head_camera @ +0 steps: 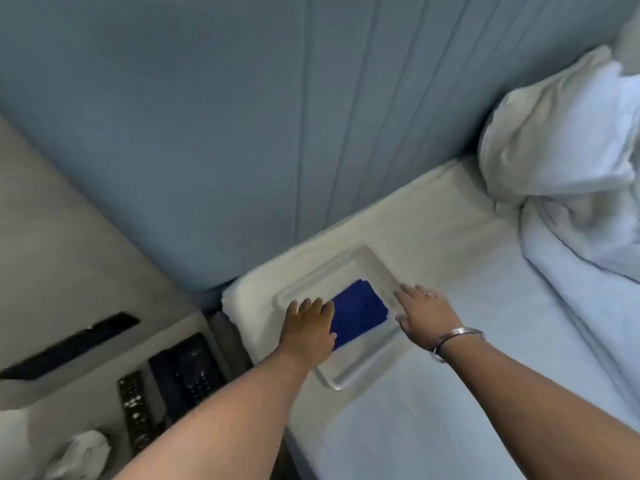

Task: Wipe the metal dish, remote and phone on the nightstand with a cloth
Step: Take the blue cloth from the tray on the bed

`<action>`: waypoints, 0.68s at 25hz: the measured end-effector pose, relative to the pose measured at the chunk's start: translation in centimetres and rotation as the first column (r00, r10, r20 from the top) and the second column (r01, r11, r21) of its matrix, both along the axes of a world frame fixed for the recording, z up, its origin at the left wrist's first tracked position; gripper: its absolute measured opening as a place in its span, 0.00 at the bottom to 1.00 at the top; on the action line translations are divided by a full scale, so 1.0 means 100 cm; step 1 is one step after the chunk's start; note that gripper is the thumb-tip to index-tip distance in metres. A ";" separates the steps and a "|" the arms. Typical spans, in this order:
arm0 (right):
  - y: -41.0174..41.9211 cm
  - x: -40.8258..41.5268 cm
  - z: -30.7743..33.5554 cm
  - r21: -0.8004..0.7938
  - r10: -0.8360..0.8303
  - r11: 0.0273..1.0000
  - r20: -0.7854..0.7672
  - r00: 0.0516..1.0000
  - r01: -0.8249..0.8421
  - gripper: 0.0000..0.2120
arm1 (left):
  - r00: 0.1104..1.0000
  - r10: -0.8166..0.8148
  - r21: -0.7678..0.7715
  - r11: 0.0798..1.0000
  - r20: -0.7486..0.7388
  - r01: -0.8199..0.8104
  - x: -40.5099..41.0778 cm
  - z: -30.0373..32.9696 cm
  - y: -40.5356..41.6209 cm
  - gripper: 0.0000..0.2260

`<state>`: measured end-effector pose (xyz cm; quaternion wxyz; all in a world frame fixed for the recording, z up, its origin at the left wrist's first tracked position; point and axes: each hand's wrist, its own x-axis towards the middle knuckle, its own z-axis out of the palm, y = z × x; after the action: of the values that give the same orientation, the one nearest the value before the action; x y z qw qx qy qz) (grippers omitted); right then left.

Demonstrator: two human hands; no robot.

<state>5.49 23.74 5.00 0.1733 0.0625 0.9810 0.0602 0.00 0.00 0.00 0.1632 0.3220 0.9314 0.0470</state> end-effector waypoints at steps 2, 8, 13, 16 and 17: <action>0.011 -0.028 -0.041 -0.106 0.096 0.991 0.111 0.989 -0.084 0.20 | 0.996 0.085 0.021 0.996 0.038 -0.086 -0.017 -0.030 0.025 0.18; -0.013 -0.097 -0.132 -0.079 0.252 0.968 0.304 0.919 -0.240 0.34 | 0.969 0.241 -0.246 0.943 0.049 -0.223 -0.029 -0.081 0.041 0.15; -0.010 -0.093 -0.117 0.066 0.138 0.984 0.299 0.944 -0.164 0.19 | 0.967 0.165 -0.054 0.986 0.194 -0.157 -0.024 -0.072 0.021 0.06; -0.013 -0.075 -0.080 -0.323 -0.085 0.927 0.314 0.946 0.191 0.09 | 0.835 0.158 0.284 0.893 0.526 -0.348 -0.024 -0.038 -0.022 0.06; -0.020 -0.068 -0.067 -0.513 -0.171 0.794 0.326 0.930 0.326 0.07 | 0.731 0.177 0.378 0.763 0.659 -0.525 -0.026 -0.026 -0.046 0.05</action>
<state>-1.35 21.75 -1.74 0.3188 0.1301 0.9064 -0.2447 -2.57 -4.64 -2.58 0.3319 0.1329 0.8259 0.4360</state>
